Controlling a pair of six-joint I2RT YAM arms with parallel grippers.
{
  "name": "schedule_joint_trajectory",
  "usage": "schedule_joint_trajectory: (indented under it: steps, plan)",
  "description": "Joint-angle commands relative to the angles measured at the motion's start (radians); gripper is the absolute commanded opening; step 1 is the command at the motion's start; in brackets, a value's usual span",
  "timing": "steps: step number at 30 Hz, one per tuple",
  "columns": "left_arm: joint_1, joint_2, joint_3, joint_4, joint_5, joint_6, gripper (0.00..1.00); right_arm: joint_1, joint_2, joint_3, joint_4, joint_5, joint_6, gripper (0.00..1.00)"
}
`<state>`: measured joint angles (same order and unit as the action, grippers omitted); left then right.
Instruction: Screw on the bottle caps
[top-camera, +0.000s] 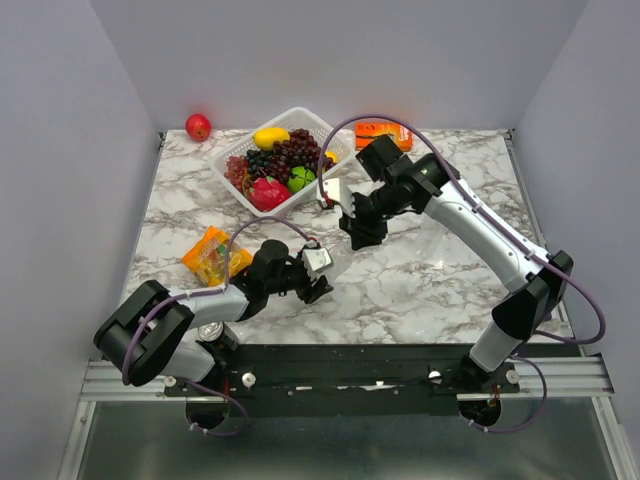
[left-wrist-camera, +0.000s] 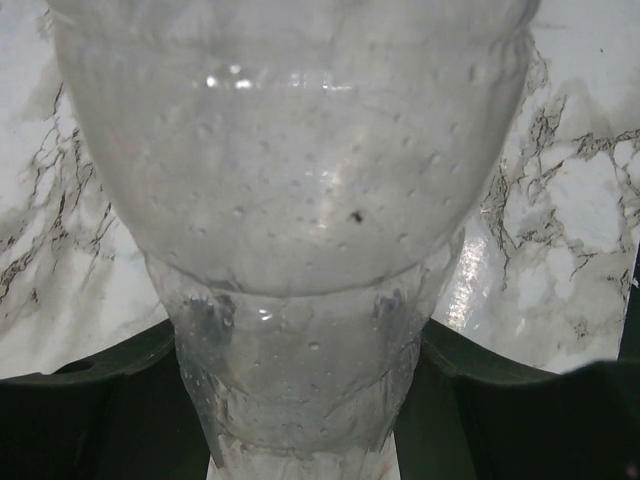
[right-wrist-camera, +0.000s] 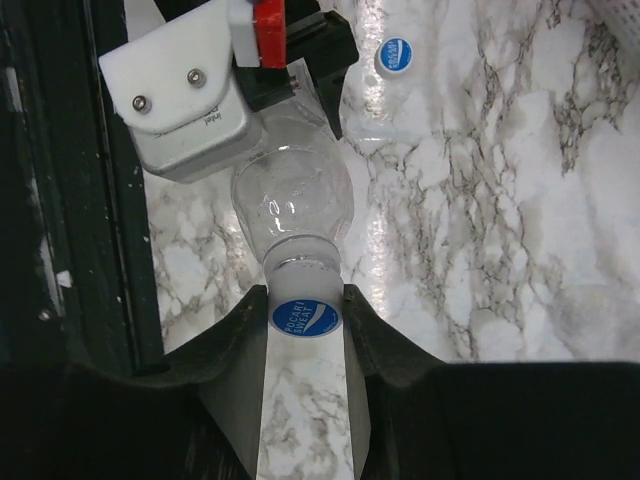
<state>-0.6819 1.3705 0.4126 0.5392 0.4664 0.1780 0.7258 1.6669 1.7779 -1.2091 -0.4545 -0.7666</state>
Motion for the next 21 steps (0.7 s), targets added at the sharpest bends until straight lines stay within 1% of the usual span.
schedule_joint_trajectory:
  steps: [1,7,9,10,11,13,14,15,16,17,20,21]
  plan:
    - [0.005,-0.065,0.006,0.165,-0.074,-0.023,0.0,-0.006,0.065,0.008,-0.113,-0.102,0.184,0.33]
    - [0.005,-0.053,0.023,0.142,-0.12,0.021,0.0,-0.015,0.099,0.009,-0.125,-0.127,0.233,0.33]
    - [0.005,-0.048,0.02,0.125,-0.123,0.04,0.0,-0.017,0.111,0.04,-0.125,-0.099,0.228,0.33]
    - [0.005,-0.048,0.02,0.117,-0.12,0.049,0.0,-0.017,0.116,0.066,-0.129,-0.087,0.225,0.35]
    - [0.007,-0.045,0.022,0.085,-0.114,0.064,0.0,-0.019,0.129,0.093,-0.135,-0.075,0.217,0.4]
    - [0.005,-0.033,0.032,0.042,-0.08,0.092,0.0,-0.017,0.136,0.201,-0.135,-0.021,0.214,0.46]
    - [0.007,-0.03,0.029,0.027,-0.069,0.1,0.0,-0.016,0.145,0.24,-0.136,-0.009,0.217,0.53]
    - [0.005,-0.022,0.026,0.021,-0.037,0.107,0.0,-0.017,0.151,0.292,-0.142,0.005,0.219,0.55]
    - [0.005,-0.018,0.031,0.004,-0.023,0.121,0.0,-0.017,0.159,0.39,-0.154,0.011,0.219,0.58]
    - [0.005,-0.01,0.037,-0.028,-0.014,0.121,0.0,-0.017,0.166,0.447,-0.185,0.016,0.22,0.61]
    - [0.005,-0.002,0.041,-0.038,0.011,0.111,0.0,-0.017,0.177,0.561,-0.234,0.033,0.227,0.65]
    - [0.007,0.001,0.048,-0.039,0.02,0.104,0.0,-0.017,0.147,0.554,-0.243,0.03,0.195,0.65]
